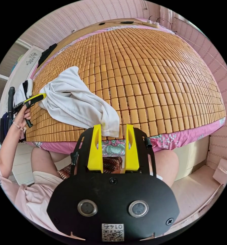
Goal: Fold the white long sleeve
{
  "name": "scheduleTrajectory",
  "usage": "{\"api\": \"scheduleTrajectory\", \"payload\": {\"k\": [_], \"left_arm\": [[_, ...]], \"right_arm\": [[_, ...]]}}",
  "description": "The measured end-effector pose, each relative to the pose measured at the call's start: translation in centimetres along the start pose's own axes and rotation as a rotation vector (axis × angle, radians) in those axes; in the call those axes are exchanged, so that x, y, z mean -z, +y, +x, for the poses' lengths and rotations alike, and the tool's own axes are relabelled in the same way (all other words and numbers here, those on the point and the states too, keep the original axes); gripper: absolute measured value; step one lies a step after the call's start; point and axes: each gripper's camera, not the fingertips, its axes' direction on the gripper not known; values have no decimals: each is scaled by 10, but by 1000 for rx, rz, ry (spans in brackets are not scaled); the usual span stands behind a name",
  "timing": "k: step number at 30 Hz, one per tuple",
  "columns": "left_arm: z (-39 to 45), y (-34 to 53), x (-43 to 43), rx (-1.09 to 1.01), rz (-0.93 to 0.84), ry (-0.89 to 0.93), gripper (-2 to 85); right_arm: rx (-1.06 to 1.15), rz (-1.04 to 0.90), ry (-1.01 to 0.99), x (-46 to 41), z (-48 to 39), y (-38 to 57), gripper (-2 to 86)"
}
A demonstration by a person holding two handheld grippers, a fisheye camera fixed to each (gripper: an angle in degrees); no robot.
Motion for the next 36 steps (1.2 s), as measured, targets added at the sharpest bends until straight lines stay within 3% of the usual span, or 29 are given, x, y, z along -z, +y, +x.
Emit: {"api": "scheduleTrajectory", "payload": {"k": [6,15,20,24,27,31,34,36], "left_arm": [[-30,47,51,57,111,70,-7],[-62,148,73,182,17,99,-7],[-63,143,76,205,41,110,31],[-60,126,33,201,-105,131,68],[-57,130,31,155,-129,58,64],[-61,147,43,138,-139,110,22],[-74,171,81,168,-19,162,-3],[-93,192,137,217,182,293,-7]], "right_arm": [[50,20,-45,16,22,0,1],[132,-6,-9,41,66,13,-1],[118,23,-68,55,89,19,59],[122,-39,-124,42,97,18,92],[95,-70,-91,33,109,22,92],[151,-122,-48,29,117,35,38],[185,-103,-140,45,134,48,5],[143,16,-335,81,164,56,-1]]}}
